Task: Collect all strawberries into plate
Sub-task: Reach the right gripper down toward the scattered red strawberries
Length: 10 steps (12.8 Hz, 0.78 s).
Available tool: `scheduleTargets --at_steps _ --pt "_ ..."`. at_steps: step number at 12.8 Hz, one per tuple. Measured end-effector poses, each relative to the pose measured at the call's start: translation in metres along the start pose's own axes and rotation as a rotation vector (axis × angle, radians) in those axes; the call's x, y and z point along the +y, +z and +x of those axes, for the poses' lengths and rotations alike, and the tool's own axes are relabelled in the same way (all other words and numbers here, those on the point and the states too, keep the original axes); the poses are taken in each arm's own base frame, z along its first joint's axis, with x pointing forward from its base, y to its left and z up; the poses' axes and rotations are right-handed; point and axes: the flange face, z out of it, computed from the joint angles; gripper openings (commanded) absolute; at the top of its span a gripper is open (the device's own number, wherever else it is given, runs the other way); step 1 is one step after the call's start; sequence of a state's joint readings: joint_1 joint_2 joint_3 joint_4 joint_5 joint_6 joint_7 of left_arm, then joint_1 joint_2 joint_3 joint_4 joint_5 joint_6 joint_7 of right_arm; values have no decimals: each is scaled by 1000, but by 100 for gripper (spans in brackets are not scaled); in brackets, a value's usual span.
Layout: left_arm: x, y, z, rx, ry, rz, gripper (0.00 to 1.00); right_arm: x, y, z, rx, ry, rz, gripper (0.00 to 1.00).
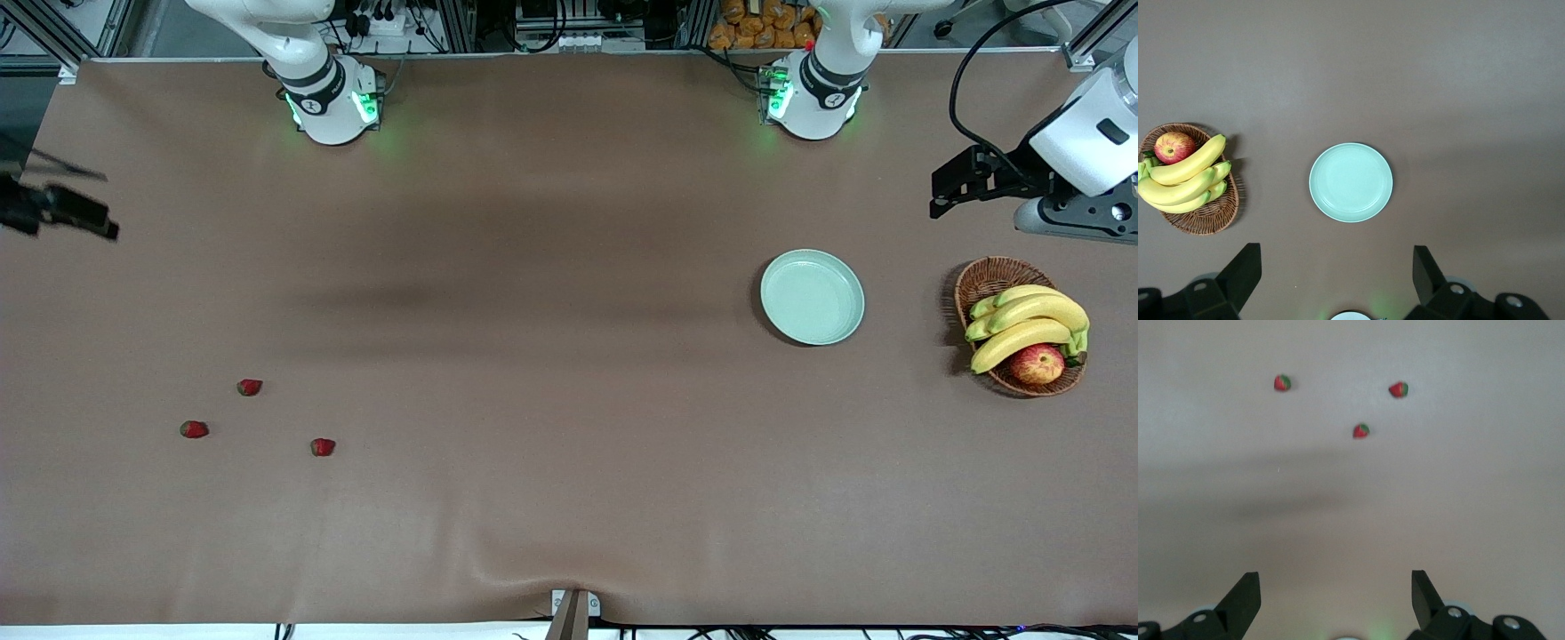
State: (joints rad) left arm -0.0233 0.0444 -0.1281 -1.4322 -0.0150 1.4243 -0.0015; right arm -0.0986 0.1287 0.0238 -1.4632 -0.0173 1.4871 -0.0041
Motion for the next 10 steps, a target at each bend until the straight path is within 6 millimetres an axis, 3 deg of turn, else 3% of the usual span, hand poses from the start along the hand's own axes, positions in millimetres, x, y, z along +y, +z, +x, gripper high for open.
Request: scheduleTargets --at_steps 2,5,10 --pt "1 2 1 -4 -23 -9 100 6 53 42 14 9 2 100" --pt "2 8 5 -9 -55 -15 100 34 144 91 39 31 7 100" --pt "2 11 7 -12 -56 -15 100 66 257 122 5 -34 16 100"
